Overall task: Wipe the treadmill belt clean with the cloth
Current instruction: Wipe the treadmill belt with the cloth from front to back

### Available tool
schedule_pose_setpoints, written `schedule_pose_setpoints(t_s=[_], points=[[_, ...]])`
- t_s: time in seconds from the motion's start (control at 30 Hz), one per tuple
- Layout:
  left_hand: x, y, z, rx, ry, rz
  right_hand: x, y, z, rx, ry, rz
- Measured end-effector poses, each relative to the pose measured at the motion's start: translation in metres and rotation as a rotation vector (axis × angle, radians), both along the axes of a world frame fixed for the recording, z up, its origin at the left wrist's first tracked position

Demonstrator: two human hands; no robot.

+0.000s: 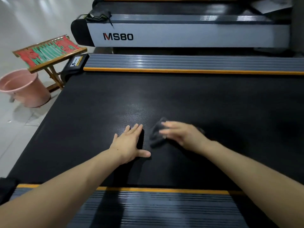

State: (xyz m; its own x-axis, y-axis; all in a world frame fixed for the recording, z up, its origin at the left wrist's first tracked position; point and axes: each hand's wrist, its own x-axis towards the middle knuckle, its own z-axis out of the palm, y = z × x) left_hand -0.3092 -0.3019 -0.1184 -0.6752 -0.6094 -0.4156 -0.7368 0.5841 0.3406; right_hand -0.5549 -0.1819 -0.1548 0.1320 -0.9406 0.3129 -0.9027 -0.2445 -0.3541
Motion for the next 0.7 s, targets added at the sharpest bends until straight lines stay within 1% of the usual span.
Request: schedule_pose_setpoints(t_s=[0.03, 0.1, 0.13, 0.17, 0.2, 0.23, 0.3, 0.37, 0.43, 0.47, 0.5, 0.53, 0.57, 0.63, 0.67, 0.7], points=[[-0.001, -0.001, -0.001, 0.005, 0.006, 0.022, -0.017, -0.022, 0.003, -0.037, 0.002, -0.136], [-0.001, 0.0, -0.002, 0.008, -0.004, 0.027, -0.047, -0.053, 0.008, -0.024, -0.049, -0.451], [-0.001, 0.001, -0.003, 0.0, -0.016, 0.016, -0.052, -0.058, 0.009, 0.007, -0.069, -0.541], [-0.001, 0.002, -0.003, -0.013, -0.027, 0.007, -0.048, -0.058, 0.009, 0.022, -0.074, -0.565], [-0.002, 0.003, -0.004, -0.027, -0.034, 0.001, -0.039, -0.051, 0.008, 0.018, -0.08, -0.545], [-0.002, 0.005, -0.006, -0.041, -0.037, -0.001, -0.028, -0.037, 0.007, -0.01, -0.08, -0.477], [-0.004, 0.007, -0.009, -0.06, -0.045, -0.001, -0.007, 0.01, 0.0, -0.02, -0.067, -0.243], [-0.005, 0.007, -0.009, -0.067, -0.074, -0.016, 0.01, 0.056, -0.004, 0.047, -0.056, -0.01], [-0.005, 0.008, -0.009, -0.066, -0.09, -0.015, 0.0, 0.065, 0.002, 0.067, -0.031, 0.152], [-0.006, 0.007, -0.009, -0.067, -0.092, -0.011, -0.014, 0.056, 0.002, 0.051, 0.0, 0.17], [-0.006, 0.007, -0.009, -0.068, -0.098, -0.01, -0.031, 0.042, 0.003, 0.014, 0.044, 0.113], [-0.007, 0.007, -0.008, -0.068, -0.105, -0.009, -0.052, 0.025, 0.005, -0.022, 0.077, -0.019], [-0.007, 0.007, -0.007, -0.067, -0.111, -0.005, -0.073, 0.008, 0.007, -0.042, 0.068, -0.208], [-0.008, 0.007, -0.006, -0.058, -0.117, 0.002, -0.101, -0.01, 0.009, -0.003, -0.038, -0.603], [-0.008, 0.007, -0.006, -0.055, -0.112, 0.009, -0.1, -0.012, 0.009, 0.008, -0.073, -0.69], [-0.008, 0.008, -0.005, -0.054, -0.107, 0.019, -0.091, -0.009, 0.008, 0.011, -0.078, -0.696]])
